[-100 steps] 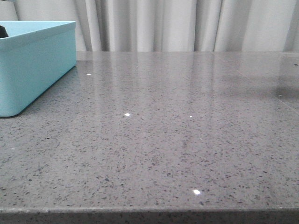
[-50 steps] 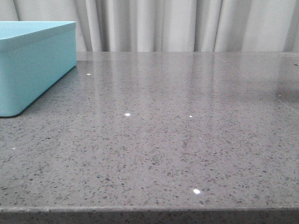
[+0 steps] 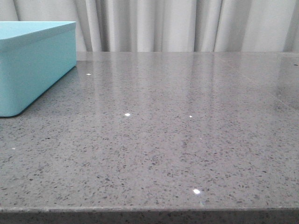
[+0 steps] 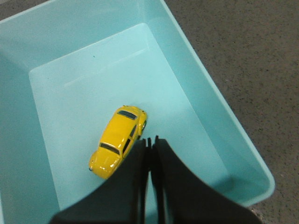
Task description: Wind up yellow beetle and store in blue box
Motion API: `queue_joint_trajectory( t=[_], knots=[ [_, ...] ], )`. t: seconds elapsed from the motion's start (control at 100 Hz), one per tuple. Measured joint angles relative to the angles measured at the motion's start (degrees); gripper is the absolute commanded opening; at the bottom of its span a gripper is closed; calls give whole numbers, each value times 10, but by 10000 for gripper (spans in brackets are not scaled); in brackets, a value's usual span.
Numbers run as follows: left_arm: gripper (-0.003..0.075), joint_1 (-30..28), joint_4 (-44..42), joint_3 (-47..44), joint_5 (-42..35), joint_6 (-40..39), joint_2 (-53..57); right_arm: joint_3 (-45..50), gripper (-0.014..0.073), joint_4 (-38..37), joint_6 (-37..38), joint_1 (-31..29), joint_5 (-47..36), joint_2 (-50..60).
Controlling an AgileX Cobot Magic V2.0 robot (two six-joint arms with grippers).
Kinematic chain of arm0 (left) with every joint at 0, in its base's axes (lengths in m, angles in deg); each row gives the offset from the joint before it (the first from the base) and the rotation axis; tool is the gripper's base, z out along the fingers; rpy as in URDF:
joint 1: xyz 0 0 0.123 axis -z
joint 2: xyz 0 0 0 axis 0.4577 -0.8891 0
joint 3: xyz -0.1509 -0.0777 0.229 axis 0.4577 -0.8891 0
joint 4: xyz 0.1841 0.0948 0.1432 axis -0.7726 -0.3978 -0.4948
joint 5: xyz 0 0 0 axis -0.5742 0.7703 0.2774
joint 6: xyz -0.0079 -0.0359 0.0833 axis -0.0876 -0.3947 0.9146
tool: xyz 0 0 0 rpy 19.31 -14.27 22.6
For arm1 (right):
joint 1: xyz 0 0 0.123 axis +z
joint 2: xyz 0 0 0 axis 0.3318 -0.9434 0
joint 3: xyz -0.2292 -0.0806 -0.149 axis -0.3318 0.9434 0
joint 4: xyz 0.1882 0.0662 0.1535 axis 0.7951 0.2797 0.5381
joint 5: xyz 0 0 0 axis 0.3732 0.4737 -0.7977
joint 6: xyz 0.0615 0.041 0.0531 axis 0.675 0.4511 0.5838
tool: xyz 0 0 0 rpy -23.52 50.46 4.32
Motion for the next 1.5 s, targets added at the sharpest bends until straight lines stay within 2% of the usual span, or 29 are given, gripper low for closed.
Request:
queue_joint_trajectory(
  t=[0.17, 0.5, 0.85, 1.11, 1.5],
  knots=[
    [-18, 0, 8, -70, -24, 0, 82, 66, -57, -5, -2, 0, -31, 62],
    [-19, 0, 48, -248, -129, -1, 271, 307, -58, -15, -2, 0, -173, 244],
    [-18, 0, 62, -416, -175, -1, 417, 517, -58, -19, -2, 0, -293, 429],
    [-18, 0, 72, -488, -185, -1, 486, 595, -58, -20, -2, 0, -339, 505],
    [-18, 0, 82, -494, -193, -1, 492, 601, -58, -20, -2, 0, -357, 514]
  ],
)
